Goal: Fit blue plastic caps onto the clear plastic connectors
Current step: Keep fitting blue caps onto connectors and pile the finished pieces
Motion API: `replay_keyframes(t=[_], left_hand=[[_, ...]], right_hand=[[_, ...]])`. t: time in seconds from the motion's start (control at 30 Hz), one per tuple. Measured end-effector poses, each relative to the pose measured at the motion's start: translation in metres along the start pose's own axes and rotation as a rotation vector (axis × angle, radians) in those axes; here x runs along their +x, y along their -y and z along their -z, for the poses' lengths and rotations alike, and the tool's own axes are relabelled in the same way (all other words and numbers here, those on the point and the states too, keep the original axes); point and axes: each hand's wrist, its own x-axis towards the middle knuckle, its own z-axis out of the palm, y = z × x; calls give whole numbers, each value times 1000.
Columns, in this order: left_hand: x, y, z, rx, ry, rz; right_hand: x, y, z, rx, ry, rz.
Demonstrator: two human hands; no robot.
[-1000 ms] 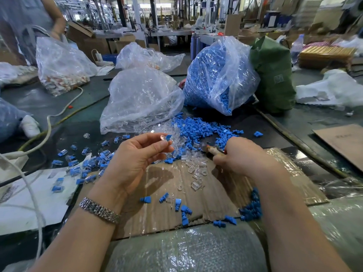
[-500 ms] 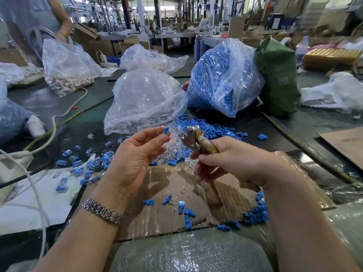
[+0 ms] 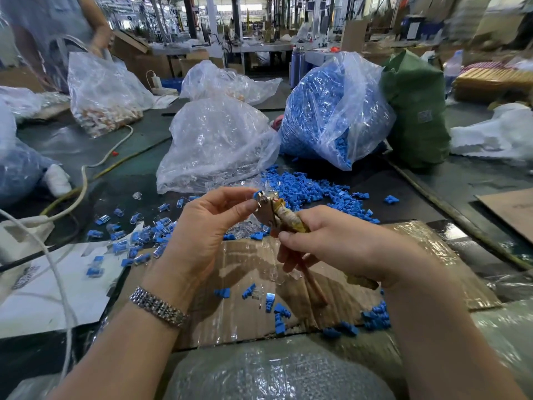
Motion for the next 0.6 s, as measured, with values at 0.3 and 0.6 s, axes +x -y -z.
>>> replay_keyframes(t=[0.3, 0.6], left_hand=[[-1, 5, -4, 114, -56, -116], [0, 4, -3, 172, -92, -123]], right_hand=[[4, 3, -8, 13, -42, -27], [6, 6, -8, 29, -56, -56]])
